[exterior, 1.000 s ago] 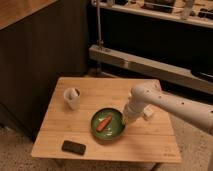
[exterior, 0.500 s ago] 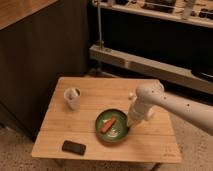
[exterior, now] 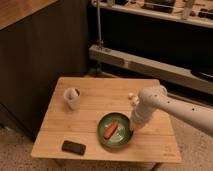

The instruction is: Drag the ceramic bowl in a circle

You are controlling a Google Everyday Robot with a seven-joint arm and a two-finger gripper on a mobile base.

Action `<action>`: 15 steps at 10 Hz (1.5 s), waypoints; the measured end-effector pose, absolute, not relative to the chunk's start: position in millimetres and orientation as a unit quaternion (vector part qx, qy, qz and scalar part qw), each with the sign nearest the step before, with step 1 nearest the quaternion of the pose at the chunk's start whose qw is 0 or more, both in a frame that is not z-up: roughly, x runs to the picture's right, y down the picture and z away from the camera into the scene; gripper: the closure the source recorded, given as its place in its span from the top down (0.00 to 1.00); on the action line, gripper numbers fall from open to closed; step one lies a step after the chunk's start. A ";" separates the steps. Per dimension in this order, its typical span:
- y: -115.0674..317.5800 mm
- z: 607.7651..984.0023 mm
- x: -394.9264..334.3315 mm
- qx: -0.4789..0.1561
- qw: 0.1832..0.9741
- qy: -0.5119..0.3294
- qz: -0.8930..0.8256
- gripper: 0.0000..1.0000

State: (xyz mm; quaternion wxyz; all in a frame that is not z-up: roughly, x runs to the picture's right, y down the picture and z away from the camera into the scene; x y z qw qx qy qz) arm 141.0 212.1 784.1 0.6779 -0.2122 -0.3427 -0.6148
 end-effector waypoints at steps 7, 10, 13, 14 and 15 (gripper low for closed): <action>176.4 813.1 93.5 -0.215 0.661 -0.346 -0.630 0.15; 146.4 835.7 102.0 -0.225 0.661 -0.350 -0.624 0.15; 154.0 835.7 128.7 -0.228 0.664 -0.353 -0.619 0.15; 164.6 828.0 143.2 -0.227 0.666 -0.353 -0.617 0.15; 173.6 819.6 150.1 -0.228 0.666 -0.354 -0.616 0.15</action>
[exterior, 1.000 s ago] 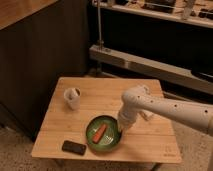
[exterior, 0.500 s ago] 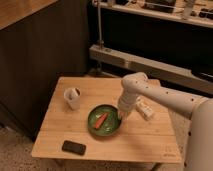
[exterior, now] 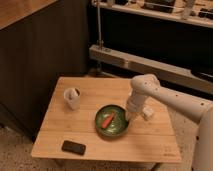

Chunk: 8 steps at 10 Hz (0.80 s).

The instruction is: Drag the ceramic bowl in a circle

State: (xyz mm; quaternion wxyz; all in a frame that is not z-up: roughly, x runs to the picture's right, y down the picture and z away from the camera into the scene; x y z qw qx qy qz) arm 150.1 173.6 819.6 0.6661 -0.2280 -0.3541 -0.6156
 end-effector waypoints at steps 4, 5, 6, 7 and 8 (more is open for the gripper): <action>197.2 795.5 143.9 -0.225 0.645 -0.356 -0.638 0.15; 199.5 791.4 130.1 -0.226 0.640 -0.354 -0.643 0.15; 199.6 790.7 117.4 -0.226 0.636 -0.353 -0.648 0.15; 198.0 791.4 104.2 -0.225 0.629 -0.352 -0.655 0.15; 193.4 795.9 97.9 -0.222 0.624 -0.354 -0.661 0.15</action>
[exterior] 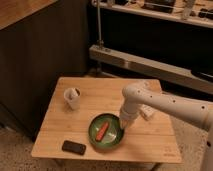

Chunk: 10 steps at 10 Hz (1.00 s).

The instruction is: Drag the ceramic bowl in a circle

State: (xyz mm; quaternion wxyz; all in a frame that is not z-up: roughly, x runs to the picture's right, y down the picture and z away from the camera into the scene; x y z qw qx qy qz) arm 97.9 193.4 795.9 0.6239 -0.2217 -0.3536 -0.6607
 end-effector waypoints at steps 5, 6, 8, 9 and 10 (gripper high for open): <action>148.4 833.3 92.2 -0.227 0.619 -0.361 -0.660 0.15; 144.4 840.5 105.1 -0.229 0.621 -0.361 -0.657 0.15; 153.2 839.6 131.5 -0.231 0.623 -0.364 -0.653 0.15; 160.3 832.9 141.9 -0.230 0.625 -0.364 -0.652 0.15; 170.7 821.7 149.3 -0.228 0.625 -0.364 -0.652 0.15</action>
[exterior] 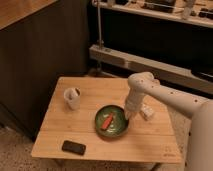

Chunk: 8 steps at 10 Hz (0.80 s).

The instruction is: Drag the ceramic bowl in a circle

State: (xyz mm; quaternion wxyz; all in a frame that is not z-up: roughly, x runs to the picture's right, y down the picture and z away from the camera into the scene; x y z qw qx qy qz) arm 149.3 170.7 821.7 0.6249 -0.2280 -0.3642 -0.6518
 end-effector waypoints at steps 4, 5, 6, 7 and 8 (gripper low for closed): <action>187.8 807.0 142.2 -0.225 0.604 -0.368 -0.670 0.15; 189.7 804.1 133.3 -0.226 0.598 -0.368 -0.675 0.15; 189.2 803.9 113.9 -0.223 0.591 -0.367 -0.683 0.15; 185.2 806.5 90.0 -0.219 0.586 -0.367 -0.688 0.15; 184.8 807.4 85.3 -0.220 0.580 -0.369 -0.692 0.15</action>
